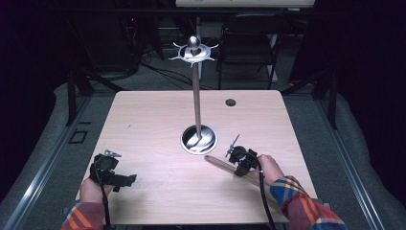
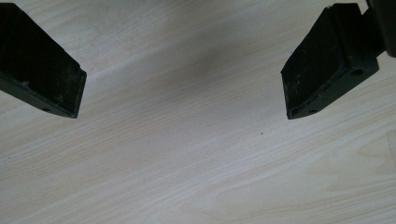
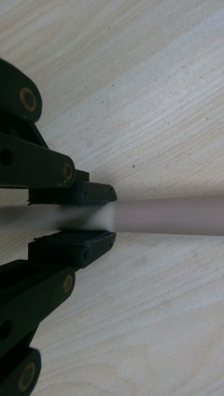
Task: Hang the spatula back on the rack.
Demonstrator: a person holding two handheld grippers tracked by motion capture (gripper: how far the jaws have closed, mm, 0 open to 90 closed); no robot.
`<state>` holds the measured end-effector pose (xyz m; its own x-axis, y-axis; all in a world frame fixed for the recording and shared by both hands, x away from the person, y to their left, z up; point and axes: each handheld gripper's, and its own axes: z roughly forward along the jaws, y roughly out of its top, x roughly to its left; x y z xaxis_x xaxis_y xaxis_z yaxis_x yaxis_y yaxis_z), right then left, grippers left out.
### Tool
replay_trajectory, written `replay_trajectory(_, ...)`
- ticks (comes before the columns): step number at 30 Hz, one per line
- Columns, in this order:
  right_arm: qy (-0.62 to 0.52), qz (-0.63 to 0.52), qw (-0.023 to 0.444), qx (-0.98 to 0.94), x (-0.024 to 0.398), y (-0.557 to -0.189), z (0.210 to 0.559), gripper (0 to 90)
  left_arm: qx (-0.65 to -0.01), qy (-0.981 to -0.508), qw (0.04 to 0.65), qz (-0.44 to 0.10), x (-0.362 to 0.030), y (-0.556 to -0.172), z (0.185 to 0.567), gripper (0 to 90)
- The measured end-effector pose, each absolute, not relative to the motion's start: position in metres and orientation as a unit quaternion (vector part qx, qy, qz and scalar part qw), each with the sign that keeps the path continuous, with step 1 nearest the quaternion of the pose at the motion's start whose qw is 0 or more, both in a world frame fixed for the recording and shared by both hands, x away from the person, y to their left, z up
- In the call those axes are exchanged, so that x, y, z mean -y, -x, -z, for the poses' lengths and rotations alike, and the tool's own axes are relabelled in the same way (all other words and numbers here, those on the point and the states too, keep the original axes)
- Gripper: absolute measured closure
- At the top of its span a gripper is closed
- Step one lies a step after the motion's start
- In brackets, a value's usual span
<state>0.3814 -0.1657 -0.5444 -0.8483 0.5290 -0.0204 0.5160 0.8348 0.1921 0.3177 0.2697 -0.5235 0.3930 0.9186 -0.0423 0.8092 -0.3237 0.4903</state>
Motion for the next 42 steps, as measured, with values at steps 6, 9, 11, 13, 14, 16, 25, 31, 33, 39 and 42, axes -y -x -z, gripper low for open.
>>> replay_trajectory(6,-0.280,-0.108,0.045,-0.953,0.170,-0.382,0.539,77.5,-0.537,-0.804,0.224,-0.122,-0.269,-0.317,0.523,0.0)
replay_trajectory(9,-0.280,-0.120,0.058,-0.951,0.171,-0.381,0.530,77.6,-0.537,-0.804,0.224,-0.122,-0.269,-0.317,0.523,0.0)
replay_trajectory(11,-0.279,-0.122,0.060,-0.951,0.172,-0.381,0.528,77.6,-0.536,-0.805,0.224,-0.123,-0.269,-0.317,0.523,0.0)
replay_trajectory(13,-0.280,-0.133,0.066,-0.948,0.172,-0.380,0.525,77.6,-0.536,-0.804,0.224,-0.123,-0.270,-0.317,0.523,0.0)
replay_trajectory(14,-0.282,-0.141,0.068,-0.947,0.172,-0.379,0.523,77.6,-0.536,-0.804,0.225,-0.123,-0.270,-0.317,0.523,0.0)
replay_trajectory(16,-0.281,-0.144,0.075,-0.946,0.172,-0.379,0.519,77.6,-0.536,-0.804,0.226,-0.123,-0.270,-0.317,0.523,0.0)
replay_trajectory(25,-0.289,-0.177,0.101,-0.935,0.177,-0.378,0.499,77.8,-0.536,-0.803,0.229,-0.124,-0.270,-0.317,0.523,0.0)
replay_trajectory(31,-0.295,-0.208,0.112,-0.926,0.182,-0.378,0.486,77.7,-0.538,-0.800,0.233,-0.125,-0.270,-0.317,0.522,0.0)
replay_trajectory(33,-0.298,-0.218,0.115,-0.922,0.182,-0.377,0.482,77.8,-0.537,-0.801,0.234,-0.126,-0.270,-0.317,0.522,0.0)
replay_trajectory(39,-0.300,-0.240,0.125,-0.915,0.184,-0.377,0.473,77.7,-0.536,-0.802,0.232,-0.127,-0.270,-0.318,0.522,0.0)
replay_trajectory(42,-0.304,-0.249,0.128,-0.911,0.184,-0.377,0.471,77.7,-0.536,-0.802,0.233,-0.127,-0.270,-0.318,0.522,0.0)
